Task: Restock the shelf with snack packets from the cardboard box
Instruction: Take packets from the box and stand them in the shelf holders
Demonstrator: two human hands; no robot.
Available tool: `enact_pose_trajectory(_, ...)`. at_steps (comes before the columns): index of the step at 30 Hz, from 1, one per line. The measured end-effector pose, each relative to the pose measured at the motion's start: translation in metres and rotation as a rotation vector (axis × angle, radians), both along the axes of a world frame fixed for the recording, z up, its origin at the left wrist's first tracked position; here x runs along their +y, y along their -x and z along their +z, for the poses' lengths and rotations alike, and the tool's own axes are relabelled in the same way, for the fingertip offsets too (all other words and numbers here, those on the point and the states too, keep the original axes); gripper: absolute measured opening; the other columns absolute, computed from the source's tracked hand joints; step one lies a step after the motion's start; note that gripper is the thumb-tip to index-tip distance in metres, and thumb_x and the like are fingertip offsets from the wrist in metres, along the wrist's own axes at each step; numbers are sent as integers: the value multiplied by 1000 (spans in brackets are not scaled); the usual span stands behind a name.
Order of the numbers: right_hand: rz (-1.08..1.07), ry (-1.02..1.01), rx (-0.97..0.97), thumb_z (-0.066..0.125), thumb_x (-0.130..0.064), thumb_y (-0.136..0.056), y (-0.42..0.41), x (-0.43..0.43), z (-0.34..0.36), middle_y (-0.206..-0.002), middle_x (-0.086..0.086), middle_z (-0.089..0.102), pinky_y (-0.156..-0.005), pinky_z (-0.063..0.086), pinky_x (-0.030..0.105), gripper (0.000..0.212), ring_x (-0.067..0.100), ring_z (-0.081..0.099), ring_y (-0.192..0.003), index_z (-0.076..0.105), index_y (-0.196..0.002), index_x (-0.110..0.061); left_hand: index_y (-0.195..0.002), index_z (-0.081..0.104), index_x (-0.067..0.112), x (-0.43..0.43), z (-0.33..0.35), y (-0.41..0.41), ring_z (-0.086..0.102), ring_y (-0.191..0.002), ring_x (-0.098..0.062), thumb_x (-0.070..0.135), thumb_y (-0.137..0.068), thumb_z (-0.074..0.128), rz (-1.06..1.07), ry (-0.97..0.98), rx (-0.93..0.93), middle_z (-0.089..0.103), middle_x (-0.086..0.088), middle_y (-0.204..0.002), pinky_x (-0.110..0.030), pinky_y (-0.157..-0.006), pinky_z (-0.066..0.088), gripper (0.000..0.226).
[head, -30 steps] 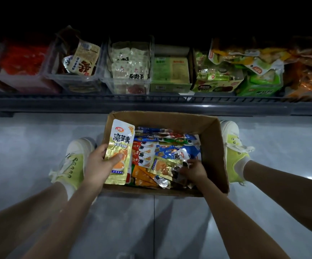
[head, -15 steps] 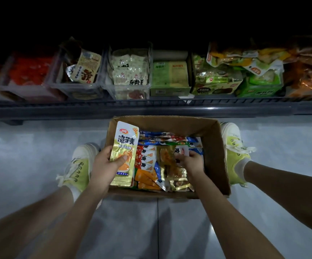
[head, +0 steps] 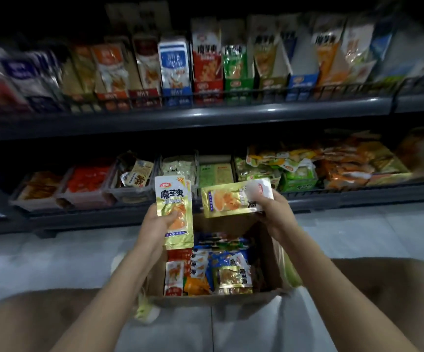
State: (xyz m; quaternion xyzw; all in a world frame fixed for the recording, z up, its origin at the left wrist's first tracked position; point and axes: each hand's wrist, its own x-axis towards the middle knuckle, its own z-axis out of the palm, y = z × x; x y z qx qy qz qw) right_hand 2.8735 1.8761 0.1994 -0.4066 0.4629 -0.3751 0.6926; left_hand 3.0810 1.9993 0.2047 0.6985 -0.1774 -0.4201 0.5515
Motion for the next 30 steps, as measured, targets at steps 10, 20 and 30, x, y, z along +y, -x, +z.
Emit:
enact_pose_trajectory(10, 69, 257, 80, 66, -15, -89, -2, -24, 121, -82, 0, 70, -52, 48, 23, 8, 14, 64, -68, 65, -97, -13, -105, 59, 19, -43, 108, 4, 68, -92, -27, 0, -86, 62, -150, 206, -30, 70, -7, -101, -47, -87, 52, 28)
enact_pose_trajectory(20, 136, 588, 326, 62, -22, -93, -22, -70, 179, -81, 5, 70, -45, 49, 26, 15, 12, 63, -60, 66, -100, -9, -109, 61, 14, -99, 166, -3, 71, -82, -26, 6, -92, 56, -230, 378, 8, 73, -9, -98, -40, -70, 56, 19)
enact_pose_trajectory(30, -177, 670, 281, 55, -19, -96, -4, -163, 218, -84, 1, 66, -50, 47, 16, 13, 5, 61, -62, 59, -105, -12, -125, 55, 20, -175, 185, -26, 69, -93, -21, 9, -95, 53, -118, 365, 36, 70, -4, -106, -47, -89, 52, 32)
